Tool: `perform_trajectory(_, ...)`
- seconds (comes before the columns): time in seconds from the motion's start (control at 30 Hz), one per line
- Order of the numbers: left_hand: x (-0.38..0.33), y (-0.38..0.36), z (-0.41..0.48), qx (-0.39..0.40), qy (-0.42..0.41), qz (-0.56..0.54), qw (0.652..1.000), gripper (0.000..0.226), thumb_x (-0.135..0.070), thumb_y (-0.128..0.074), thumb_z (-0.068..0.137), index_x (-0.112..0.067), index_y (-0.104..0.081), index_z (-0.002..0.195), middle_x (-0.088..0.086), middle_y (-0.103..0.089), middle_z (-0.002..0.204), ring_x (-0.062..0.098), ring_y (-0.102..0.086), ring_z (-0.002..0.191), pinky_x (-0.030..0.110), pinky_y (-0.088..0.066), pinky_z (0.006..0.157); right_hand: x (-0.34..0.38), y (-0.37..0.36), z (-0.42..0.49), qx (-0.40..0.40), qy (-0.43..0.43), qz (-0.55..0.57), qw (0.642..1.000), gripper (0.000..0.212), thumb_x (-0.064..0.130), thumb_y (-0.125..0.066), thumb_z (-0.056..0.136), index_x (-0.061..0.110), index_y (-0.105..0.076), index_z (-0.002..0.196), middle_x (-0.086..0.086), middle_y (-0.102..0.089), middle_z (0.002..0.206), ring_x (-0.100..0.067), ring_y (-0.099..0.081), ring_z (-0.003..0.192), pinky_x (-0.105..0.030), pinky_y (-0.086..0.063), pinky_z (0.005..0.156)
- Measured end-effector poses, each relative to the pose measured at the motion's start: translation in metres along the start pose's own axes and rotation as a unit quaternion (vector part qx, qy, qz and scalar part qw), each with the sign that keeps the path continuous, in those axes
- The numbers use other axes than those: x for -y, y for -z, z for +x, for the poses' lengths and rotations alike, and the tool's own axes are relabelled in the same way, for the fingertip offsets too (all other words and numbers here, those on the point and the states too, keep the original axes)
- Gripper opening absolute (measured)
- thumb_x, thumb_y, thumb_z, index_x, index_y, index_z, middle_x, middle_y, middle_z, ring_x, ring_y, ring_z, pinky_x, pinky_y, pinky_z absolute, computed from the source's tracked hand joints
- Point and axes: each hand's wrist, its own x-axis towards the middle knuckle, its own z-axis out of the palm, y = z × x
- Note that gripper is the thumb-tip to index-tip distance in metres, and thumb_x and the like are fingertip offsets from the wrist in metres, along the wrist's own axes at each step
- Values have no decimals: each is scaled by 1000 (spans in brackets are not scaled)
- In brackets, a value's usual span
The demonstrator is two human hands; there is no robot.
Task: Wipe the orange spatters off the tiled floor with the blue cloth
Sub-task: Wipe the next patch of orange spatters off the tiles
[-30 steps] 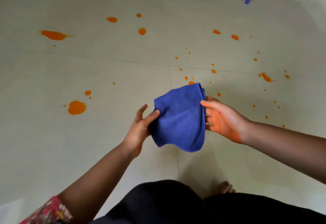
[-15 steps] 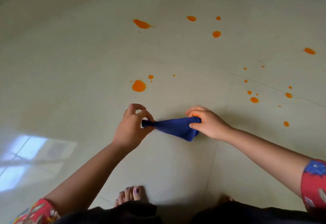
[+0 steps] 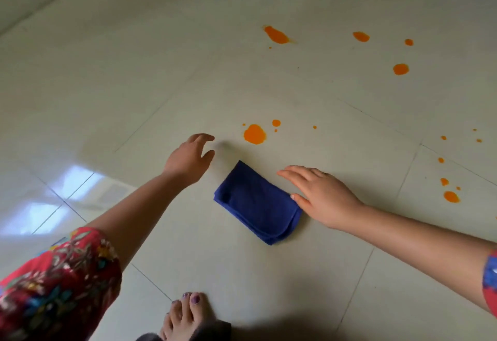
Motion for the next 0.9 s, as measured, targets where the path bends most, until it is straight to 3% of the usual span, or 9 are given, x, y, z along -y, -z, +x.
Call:
perform_trajectory(0.1, 28, -12, 12, -39, -2, 2, 999, 48, -31, -39, 101, -21, -33, 148, -1, -27, 157, 22, -32, 141, 39, -31, 113, 21, -30, 25, -21, 85, -29, 996, 49, 35, -37, 96, 28, -47, 142, 0, -47, 148, -26, -50, 131, -39, -41, 106)
perform_trajectory(0.2, 47, -30, 23, -62, -15, 17, 998, 52, -29, -35, 102, -21, -23, 152, -2, -16, 160, 19, -13, 148, 38, -14, 120, 54, -82, 49, 1, 112, -64, 992, 52, 45, -32, 96, 33, -41, 145, 3, -39, 153, -28, -37, 141, -42, -32, 114)
perform_trajectory(0.27, 53, -39, 31, -90, -23, 23, 995, 52, -25, -34, 102, -23, -22, 152, -3, -16, 160, 17, -11, 149, 37, -10, 120, 68, -94, 71, -45, 117, -68, 990, 52, 46, -33, 98, 36, -34, 149, 5, -29, 158, -26, -24, 147, -42, -20, 118)
perform_trajectory(0.33, 56, -44, 37, -123, -24, 14, 992, 52, -21, -34, 101, -22, -23, 152, -3, -17, 160, 17, -12, 148, 37, -9, 119, 75, -90, 101, -85, 116, -66, 987, 52, 49, -32, 98, 35, -36, 148, 5, -30, 158, -25, -23, 147, -42, -17, 118)
perform_trajectory(0.43, 59, -47, 43, -155, -6, -33, 987, 56, -23, -30, 96, -21, -25, 152, -4, -19, 160, 15, -13, 148, 36, -10, 119, 76, -82, 146, -85, 114, -88, 986, 52, 51, -29, 97, 34, -41, 145, 4, -35, 156, -24, -26, 146, -43, -16, 118)
perform_trajectory(0.6, 62, -53, 39, -154, -39, 7, 987, 54, -31, -25, 98, -26, -23, 152, -9, -18, 158, 9, -13, 147, 29, -9, 119, 21, -56, 197, -130, -67, -97, 984, 56, 47, -25, 96, 28, -43, 145, 0, -40, 153, -26, -36, 141, -44, -14, 113)
perform_trajectory(0.77, 57, -56, 43, -133, -49, 41, 989, 54, -36, -20, 99, -29, -20, 153, -13, -15, 159, 6, -9, 147, 30, -11, 120, 1, -75, 130, -187, -229, -47, 954, 57, 42, -24, 99, 24, -30, 152, -2, -26, 160, -27, -24, 147, -46, -18, 116)
perform_trajectory(0.83, 58, -57, 43, -133, -51, 52, 988, 53, -36, -20, 99, -29, -21, 152, -12, -16, 159, 8, -11, 147, 31, -12, 120, 32, -90, 107, -181, -216, -52, 958, 57, 41, -26, 98, 24, -30, 152, -3, -25, 160, -28, -24, 147, -47, -19, 116)
perform_trajectory(0.9, 58, -59, 44, -133, -49, 55, 988, 53, -36, -22, 99, -29, -24, 151, -12, -18, 158, 9, -13, 147, 31, -14, 119, 56, -92, 111, -169, -144, -52, 974, 57, 43, -30, 97, 25, -33, 150, -3, -28, 159, -29, -25, 146, -48, -19, 116)
